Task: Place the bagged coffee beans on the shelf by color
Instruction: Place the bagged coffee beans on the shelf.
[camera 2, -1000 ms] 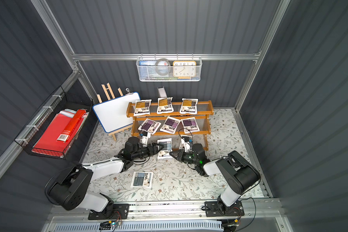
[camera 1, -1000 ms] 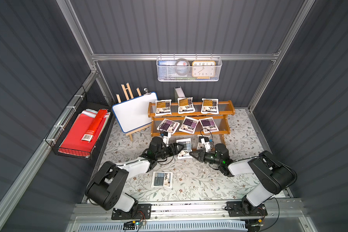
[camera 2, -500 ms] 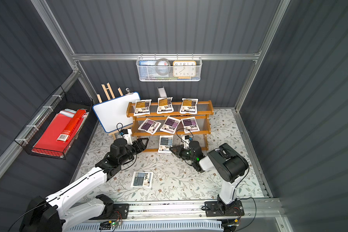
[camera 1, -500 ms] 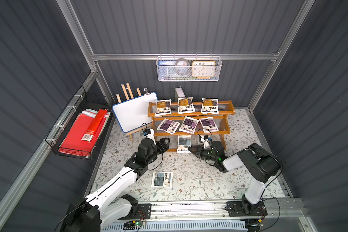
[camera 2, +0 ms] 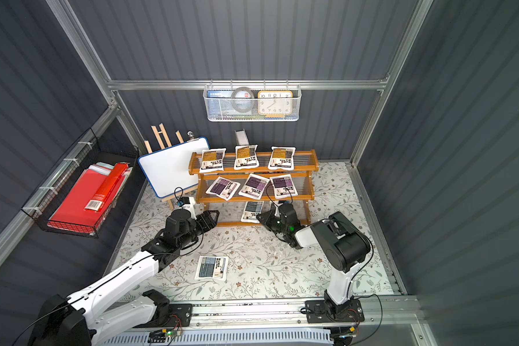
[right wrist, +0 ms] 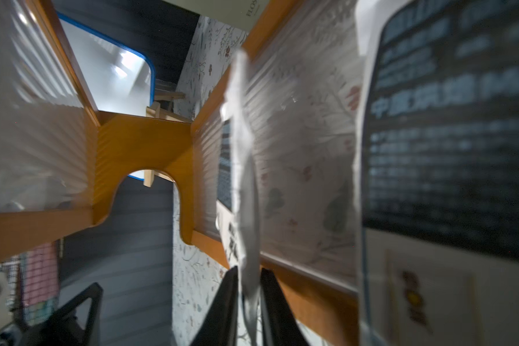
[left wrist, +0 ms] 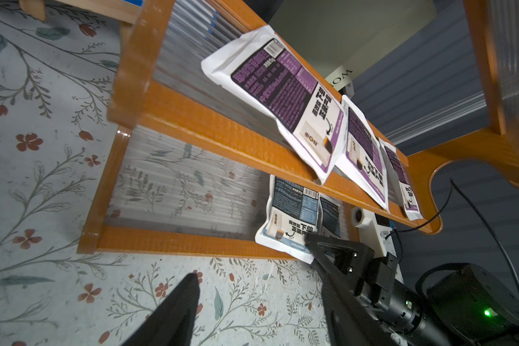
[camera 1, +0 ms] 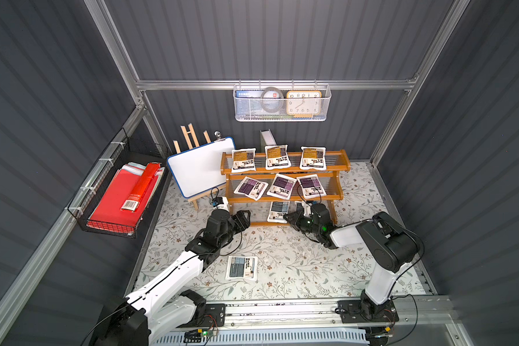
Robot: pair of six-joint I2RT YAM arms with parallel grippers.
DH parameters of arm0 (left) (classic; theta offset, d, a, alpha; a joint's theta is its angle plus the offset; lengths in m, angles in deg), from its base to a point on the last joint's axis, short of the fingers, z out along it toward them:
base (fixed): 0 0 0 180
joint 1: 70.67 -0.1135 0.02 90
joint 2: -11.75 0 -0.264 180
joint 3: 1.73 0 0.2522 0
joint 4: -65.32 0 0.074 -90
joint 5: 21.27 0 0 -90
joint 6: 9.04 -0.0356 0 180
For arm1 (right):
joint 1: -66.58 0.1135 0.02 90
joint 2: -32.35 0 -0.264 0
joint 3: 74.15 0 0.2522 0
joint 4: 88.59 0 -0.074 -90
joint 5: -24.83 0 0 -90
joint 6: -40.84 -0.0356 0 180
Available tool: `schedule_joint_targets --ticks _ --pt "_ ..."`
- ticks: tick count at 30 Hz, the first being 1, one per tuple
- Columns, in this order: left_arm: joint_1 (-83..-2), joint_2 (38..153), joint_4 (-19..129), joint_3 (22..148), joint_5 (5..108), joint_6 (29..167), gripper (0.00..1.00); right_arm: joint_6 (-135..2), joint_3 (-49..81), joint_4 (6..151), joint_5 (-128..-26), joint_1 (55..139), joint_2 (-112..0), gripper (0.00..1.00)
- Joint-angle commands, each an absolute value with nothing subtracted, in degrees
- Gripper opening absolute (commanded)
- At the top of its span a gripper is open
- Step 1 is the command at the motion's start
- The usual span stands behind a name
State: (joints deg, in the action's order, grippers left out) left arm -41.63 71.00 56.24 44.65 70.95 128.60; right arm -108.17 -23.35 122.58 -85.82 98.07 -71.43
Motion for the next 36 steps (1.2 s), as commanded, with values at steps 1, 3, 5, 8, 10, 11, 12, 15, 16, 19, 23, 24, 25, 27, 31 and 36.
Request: schedule_joint_targets --ticks 1,3,5,8,10,11,12,15,16,19,23,24,25,27,31,36 --pt "-42.0 69.5 53.4 43.3 71.5 128.4 0.71 -106.0 -23.2 117.6 -81.0 97.9 -67.9 0.38" --pt "-42.0 69.2 52.4 43.1 71.2 127.8 0.72 -104.5 -23.8 114.8 -77.2 97.9 -65.3 0.48" --pt "-42.0 68.9 51.6 42.9 71.4 127.1 0.73 -102.3 -24.0 111.1 -75.7 97.9 -62.1 0.53" --pt "-42.0 68.8 50.2 43.5 72.4 125.7 0.73 -98.6 -24.4 104.9 -74.4 98.0 -57.7 0.54" --pt "-42.0 68.8 49.8 44.4 74.3 125.3 0.73 -94.6 -23.9 98.7 -74.3 98.7 -54.9 0.54" --pt "-42.1 69.0 48.4 44.7 75.1 125.3 0.73 -91.2 -23.0 94.9 -74.0 99.9 -53.7 0.53" --pt "-42.0 69.3 48.5 45.0 75.5 125.3 0.73 -87.8 -22.0 91.7 -74.0 101.4 -53.0 0.53" --pt "-42.0 70.4 42.7 45.3 80.2 129.7 0.73 -77.2 -17.6 82.8 -75.0 109.0 -52.5 0.51" --pt "-42.0 70.8 40.6 45.2 82.3 131.7 0.73 -74.3 -15.9 80.5 -75.2 112.3 -52.9 0.51" --pt "-42.0 73.0 38.4 45.2 85.9 134.7 0.73 -68.3 -11.0 74.1 -72.9 120.8 -55.5 0.51" --pt "-42.0 75.1 37.3 46.1 87.9 136.6 0.73 -64.4 -8.1 73.0 -72.3 126.5 -58.2 0.51" --pt "-42.0 75.0 37.2 46.2 88.4 137.1 0.73 -63.7 -7.9 73.6 -73.2 127.0 -58.8 0.51" --pt "-42.0 74.7 36.8 46.1 89.1 137.7 0.73 -62.6 -7.2 73.6 -74.0 127.9 -59.6 0.50" --pt "-42.0 74.0 36.0 45.8 90.2 139.1 0.73 -60.2 -5.2 72.7 -75.8 129.4 -61.9 0.50" --pt "-42.0 73.0 33.1 45.7 91.9 141.1 0.74 -55.5 0.7 68.1 -77.4 132.3 -68.0 0.48" --pt "-42.0 73.0 29.2 46.0 93.7 143.3 0.75 -52.8 4.0 66.0 -77.4 134.5 -72.7 0.48"
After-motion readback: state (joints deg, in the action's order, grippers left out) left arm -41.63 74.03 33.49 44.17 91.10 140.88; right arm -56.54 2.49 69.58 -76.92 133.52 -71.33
